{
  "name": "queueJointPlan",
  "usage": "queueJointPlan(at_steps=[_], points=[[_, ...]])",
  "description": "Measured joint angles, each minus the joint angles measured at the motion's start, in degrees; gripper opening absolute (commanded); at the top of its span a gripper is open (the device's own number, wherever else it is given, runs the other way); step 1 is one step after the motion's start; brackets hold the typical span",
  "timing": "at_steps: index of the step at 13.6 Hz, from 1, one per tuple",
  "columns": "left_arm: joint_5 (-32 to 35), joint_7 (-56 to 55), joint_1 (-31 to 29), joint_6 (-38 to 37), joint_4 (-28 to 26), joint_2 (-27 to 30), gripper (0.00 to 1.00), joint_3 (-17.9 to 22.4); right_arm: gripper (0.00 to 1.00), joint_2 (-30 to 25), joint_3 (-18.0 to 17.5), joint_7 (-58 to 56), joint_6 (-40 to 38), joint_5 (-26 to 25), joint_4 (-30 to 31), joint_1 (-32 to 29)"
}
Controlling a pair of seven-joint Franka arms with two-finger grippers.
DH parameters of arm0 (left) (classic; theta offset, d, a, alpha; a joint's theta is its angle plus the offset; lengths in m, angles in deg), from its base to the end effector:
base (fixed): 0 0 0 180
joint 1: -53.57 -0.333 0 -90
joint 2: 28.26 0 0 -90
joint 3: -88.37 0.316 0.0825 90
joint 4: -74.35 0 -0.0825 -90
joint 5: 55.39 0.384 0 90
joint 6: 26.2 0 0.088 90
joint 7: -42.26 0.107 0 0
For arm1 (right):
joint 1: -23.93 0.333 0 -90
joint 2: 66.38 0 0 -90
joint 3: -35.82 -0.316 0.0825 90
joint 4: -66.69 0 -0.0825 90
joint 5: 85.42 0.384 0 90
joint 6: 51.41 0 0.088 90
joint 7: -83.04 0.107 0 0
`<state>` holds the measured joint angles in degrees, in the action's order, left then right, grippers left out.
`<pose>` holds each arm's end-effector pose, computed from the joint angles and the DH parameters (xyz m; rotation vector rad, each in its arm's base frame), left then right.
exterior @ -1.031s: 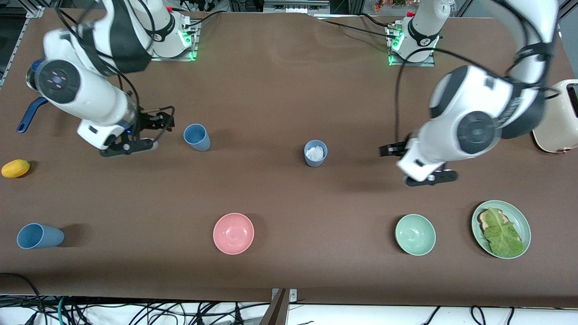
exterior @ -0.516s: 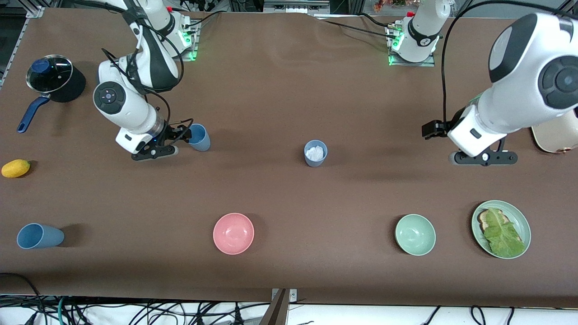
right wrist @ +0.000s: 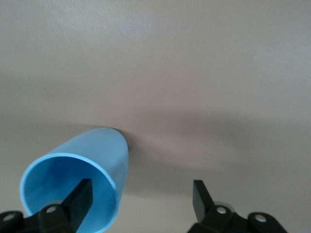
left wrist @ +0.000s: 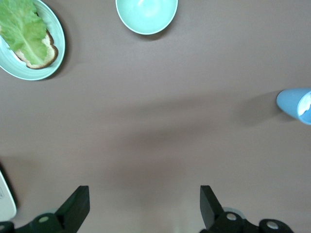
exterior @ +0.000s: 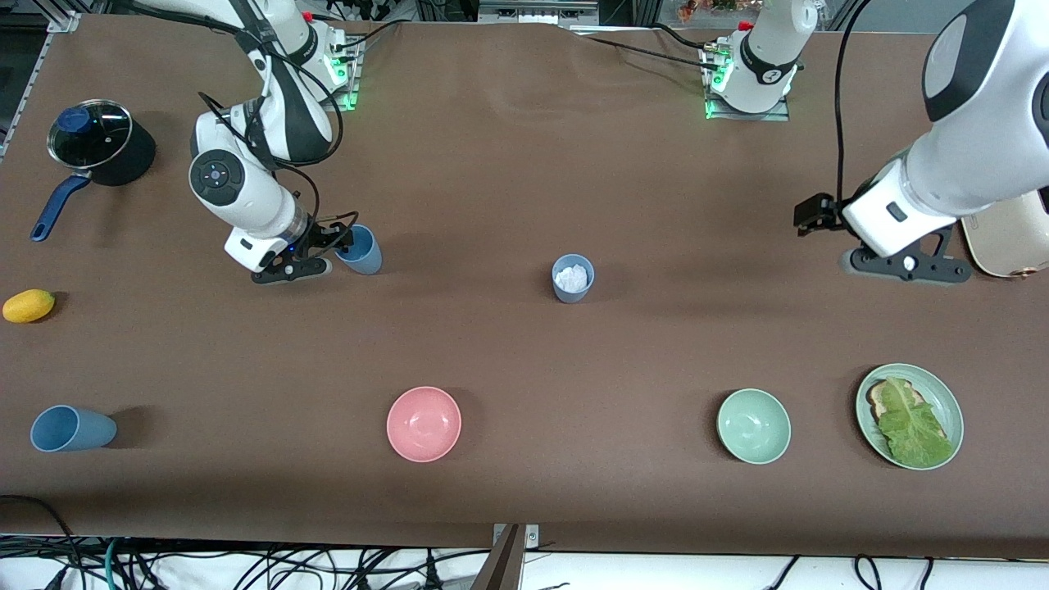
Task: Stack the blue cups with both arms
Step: 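Grasp the blue cup with the right gripper while the left gripper withdraws, then lift and carry the blue cup with the right gripper over the tissue cup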
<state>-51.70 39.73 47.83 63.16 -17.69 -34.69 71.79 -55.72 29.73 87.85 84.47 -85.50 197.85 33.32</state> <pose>0.5708 -0.0943 0.5458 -3.0743 0.2311 0.2308 0.4994 0.1387 0.2624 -3.1233 -0.2920 0.1638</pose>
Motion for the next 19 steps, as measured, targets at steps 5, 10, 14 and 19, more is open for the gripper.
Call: queueJointPlan(at_steps=[5, 10, 14, 19], points=[[-2.75, 0.93, 8.42, 5.14, -7.99, 7.43, 1.0, 12.69, 0.07, 0.11, -1.07, 0.2, 1.39, 0.56, 2.02, -0.02], [-2.81, 0.4, 9.25, 5.72, -7.79, 7.5, 1.0, 14.22, 0.0, -0.18, -4.9, 4.99, 1.89, 2.9, 1.52, 0.02], [-2.81, -1.02, 9.3, 5.2, -7.55, 7.5, 1.0, 14.2, 0.0, -0.86, -5.24, 5.7, -2.57, 2.97, -3.07, 0.0], [-2.81, -1.46, 9.28, 4.07, -7.06, 7.53, 1.0, 14.25, 0.0, 0.31, -8.87, 15.36, -18.84, 4.21, -20.08, 0.45]])
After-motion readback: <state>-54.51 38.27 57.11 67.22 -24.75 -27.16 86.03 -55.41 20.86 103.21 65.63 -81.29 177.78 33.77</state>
